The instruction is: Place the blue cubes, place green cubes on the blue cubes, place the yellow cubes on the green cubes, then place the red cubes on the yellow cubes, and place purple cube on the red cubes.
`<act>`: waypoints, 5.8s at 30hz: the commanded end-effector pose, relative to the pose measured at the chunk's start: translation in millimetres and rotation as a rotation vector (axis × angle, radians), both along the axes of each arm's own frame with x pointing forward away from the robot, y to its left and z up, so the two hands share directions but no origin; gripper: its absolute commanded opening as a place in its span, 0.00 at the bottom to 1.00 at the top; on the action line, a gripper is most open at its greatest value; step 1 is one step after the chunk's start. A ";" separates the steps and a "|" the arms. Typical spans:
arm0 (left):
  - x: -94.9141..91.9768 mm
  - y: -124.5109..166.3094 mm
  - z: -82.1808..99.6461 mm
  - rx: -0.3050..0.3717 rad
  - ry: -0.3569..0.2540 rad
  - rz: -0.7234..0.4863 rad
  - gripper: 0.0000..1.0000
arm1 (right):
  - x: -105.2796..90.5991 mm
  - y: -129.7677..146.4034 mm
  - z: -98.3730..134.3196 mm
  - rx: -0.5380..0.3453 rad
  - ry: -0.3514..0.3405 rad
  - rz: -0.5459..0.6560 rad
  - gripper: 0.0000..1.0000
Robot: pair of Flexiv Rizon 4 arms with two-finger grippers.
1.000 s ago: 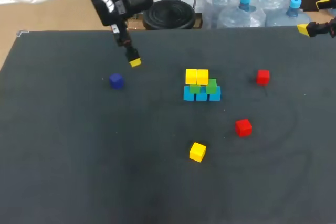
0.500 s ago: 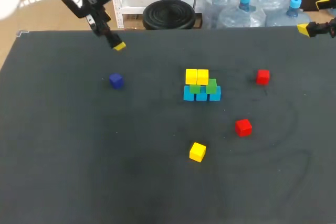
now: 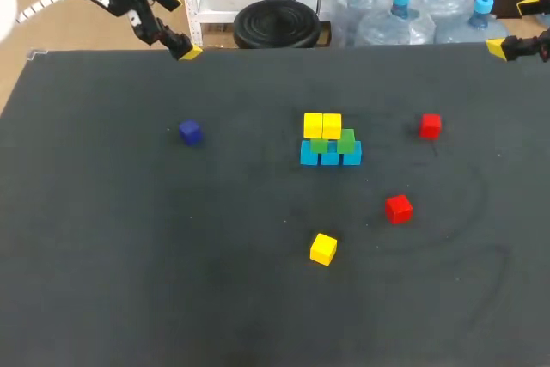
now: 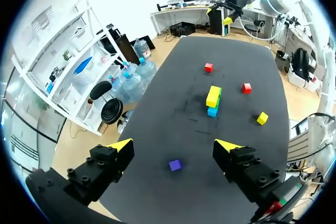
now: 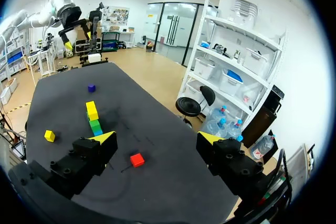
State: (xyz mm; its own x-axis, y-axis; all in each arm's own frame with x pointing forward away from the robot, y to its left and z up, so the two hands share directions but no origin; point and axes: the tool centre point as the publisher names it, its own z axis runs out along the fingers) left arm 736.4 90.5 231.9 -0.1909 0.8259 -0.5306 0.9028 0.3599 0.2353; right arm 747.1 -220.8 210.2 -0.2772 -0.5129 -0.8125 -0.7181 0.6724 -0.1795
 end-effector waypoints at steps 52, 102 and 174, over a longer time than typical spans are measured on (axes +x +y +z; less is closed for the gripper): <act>1.2 0.3 0.6 0.002 0.003 -0.002 1.00 | -163.1 179.5 -52.9 -0.763 -0.002 1.226 1.00; 1.2 0.3 0.6 0.002 0.003 -0.002 1.00 | -244.3 237.1 -177.5 -0.953 -0.132 1.539 1.00; 1.2 0.3 0.6 0.002 0.003 -0.002 1.00 | -142.4 119.1 -112.4 -0.709 0.488 0.651 0.00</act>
State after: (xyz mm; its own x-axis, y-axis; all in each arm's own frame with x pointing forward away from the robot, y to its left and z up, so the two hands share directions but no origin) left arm 737.2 89.7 232.7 -0.1934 0.8275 -0.5271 0.9032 0.3600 0.2337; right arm 593.7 -100.7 99.6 0.1861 -0.9720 -0.1431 -0.9813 -0.1912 0.0220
